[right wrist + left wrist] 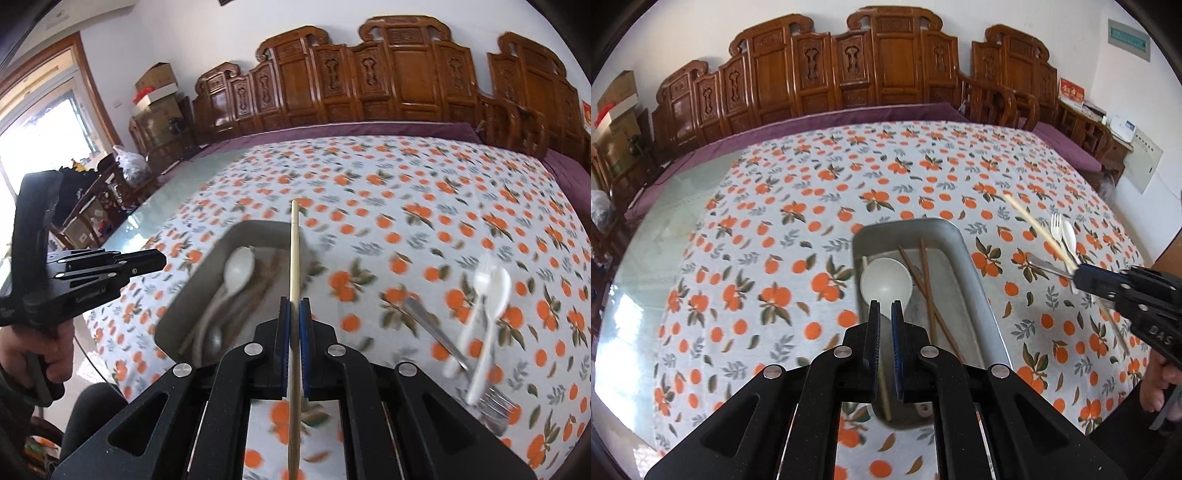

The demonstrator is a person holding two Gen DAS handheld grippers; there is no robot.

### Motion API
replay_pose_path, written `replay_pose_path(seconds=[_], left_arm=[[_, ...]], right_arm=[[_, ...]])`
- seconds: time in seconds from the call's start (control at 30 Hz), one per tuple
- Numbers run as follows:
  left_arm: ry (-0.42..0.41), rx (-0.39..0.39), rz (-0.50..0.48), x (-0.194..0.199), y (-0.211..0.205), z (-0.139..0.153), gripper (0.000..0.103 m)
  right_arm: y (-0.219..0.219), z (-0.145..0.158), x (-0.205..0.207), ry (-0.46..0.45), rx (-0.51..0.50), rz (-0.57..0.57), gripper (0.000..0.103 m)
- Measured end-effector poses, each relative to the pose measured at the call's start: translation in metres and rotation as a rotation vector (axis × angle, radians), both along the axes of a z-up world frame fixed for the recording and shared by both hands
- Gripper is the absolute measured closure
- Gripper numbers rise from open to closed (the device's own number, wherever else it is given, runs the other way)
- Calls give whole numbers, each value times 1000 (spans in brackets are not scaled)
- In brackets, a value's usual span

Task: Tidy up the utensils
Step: 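Lower the light chopstick into the tray and open the right tool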

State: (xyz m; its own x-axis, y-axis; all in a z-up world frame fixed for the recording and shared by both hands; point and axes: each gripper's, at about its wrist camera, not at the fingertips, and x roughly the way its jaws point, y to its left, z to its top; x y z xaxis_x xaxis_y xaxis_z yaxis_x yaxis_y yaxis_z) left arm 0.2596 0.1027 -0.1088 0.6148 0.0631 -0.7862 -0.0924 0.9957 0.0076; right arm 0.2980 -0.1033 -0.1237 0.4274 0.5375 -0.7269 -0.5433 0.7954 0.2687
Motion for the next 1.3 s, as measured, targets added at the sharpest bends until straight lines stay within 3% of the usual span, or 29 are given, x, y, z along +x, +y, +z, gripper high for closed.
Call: replay_pose_path(seconds=[0.3, 0.67, 0.93, 1.3], left_arm=[[-42, -35, 20, -29, 34, 19, 98], [-38, -62, 52, -62, 68, 8, 98], [-36, -87, 83, -78, 88, 2, 98], [-71, -92, 75, -83, 86, 14, 98]], right_arm=[[57, 4, 2, 2, -40, 40, 97], [108, -34, 18, 74, -90, 43, 97], [126, -60, 32, 129, -116, 6, 97], [131, -64, 29, 97, -138, 4, 96]])
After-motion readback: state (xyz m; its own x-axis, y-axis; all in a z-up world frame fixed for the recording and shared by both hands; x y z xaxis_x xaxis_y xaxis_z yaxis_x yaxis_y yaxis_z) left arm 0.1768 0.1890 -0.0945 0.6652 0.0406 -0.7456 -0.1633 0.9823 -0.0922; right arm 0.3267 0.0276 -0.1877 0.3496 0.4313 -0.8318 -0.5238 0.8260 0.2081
